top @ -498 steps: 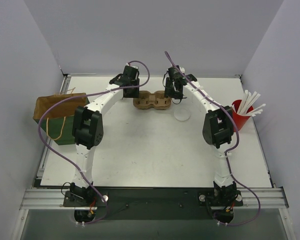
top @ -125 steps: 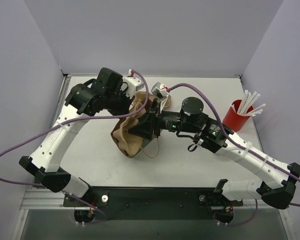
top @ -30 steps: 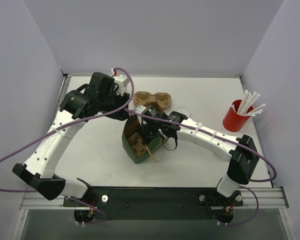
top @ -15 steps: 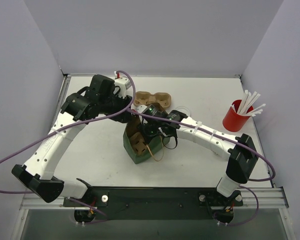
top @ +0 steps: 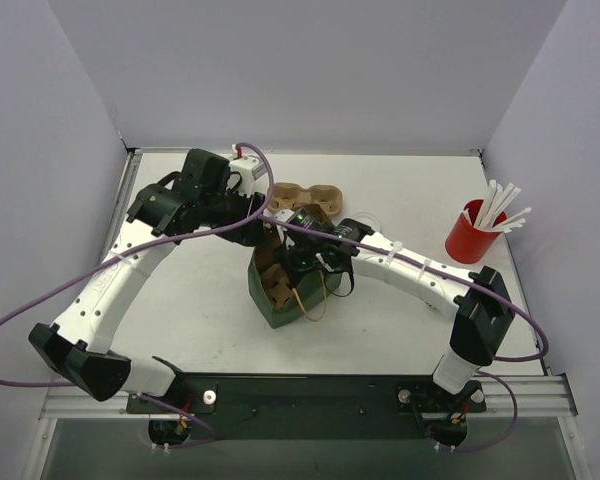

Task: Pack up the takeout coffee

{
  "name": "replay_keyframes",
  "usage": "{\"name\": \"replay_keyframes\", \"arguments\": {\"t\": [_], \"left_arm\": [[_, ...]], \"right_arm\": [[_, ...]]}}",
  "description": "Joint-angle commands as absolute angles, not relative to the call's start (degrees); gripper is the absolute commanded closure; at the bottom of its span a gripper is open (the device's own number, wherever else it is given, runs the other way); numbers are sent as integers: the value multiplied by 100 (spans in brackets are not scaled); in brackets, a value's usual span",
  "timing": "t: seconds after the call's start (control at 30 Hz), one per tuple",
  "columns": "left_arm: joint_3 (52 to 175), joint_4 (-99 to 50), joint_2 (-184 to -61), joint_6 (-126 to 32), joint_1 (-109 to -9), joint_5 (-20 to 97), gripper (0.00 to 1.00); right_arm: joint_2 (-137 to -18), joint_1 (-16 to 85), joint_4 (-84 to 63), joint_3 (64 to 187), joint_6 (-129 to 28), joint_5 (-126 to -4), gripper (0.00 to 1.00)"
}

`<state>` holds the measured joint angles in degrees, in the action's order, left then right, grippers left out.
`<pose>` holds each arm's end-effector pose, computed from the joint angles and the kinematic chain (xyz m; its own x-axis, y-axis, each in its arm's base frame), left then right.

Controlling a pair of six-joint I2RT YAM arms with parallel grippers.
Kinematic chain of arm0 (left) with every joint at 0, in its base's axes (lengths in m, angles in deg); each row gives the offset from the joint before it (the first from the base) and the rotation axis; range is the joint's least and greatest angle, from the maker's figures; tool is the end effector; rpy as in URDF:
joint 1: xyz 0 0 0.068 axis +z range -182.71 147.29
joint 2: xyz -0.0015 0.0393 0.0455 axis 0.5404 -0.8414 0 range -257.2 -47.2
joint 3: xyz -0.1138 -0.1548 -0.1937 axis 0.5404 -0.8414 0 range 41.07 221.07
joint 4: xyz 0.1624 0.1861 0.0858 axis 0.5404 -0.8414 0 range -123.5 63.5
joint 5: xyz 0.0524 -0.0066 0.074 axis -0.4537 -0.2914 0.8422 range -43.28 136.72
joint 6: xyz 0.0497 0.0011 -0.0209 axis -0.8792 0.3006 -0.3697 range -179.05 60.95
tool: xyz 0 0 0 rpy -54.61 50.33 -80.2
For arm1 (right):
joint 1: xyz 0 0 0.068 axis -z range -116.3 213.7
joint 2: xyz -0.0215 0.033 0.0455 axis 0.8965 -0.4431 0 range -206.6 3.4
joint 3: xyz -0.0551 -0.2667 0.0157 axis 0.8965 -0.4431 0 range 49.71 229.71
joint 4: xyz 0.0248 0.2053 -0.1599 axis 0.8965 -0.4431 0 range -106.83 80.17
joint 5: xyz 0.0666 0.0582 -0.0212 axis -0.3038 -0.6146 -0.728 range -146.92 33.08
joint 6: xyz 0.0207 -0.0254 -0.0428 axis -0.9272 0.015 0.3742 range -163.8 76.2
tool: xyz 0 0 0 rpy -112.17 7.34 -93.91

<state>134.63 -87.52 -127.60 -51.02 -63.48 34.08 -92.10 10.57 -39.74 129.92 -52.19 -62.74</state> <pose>0.2314 -0.1467 0.4073 -0.7182 0.2689 -0.6418 0.5302 0.8088 -0.2544 0.2220 0.3019 0.2920 -0.5435 -0.4829 -0.6866 -0.7677 0.6167 0.1740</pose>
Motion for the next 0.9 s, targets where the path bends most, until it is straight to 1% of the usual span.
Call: {"name": "replay_keyframes", "arguments": {"t": [0.0,0.27,0.57,0.7,0.77,0.87], "left_arm": [[13371,-8434,-12209,-5263,-6435,2291,41],[12765,-7836,-11698,-5246,-6409,1842,37],[12553,-7862,-12058,-5677,-6418,2553,35],[12579,-7783,-12243,-5677,-6426,2668,35],[12614,-7827,-12366,-5685,-6488,2922,35],[12588,-7836,-12445,-5633,-6514,3239,40]], "right_arm": [[-9337,964,-3866,13198,-5127,-6237,74],[-9319,999,-3857,13251,-5206,-6307,73],[-9275,1026,-3866,13321,-5268,-6412,74],[-9223,1035,-3866,13321,-5277,-6439,74],[-9214,1035,-3857,13321,-5277,-6430,73],[-9179,1043,-3857,13321,-5286,-6430,74]]}}
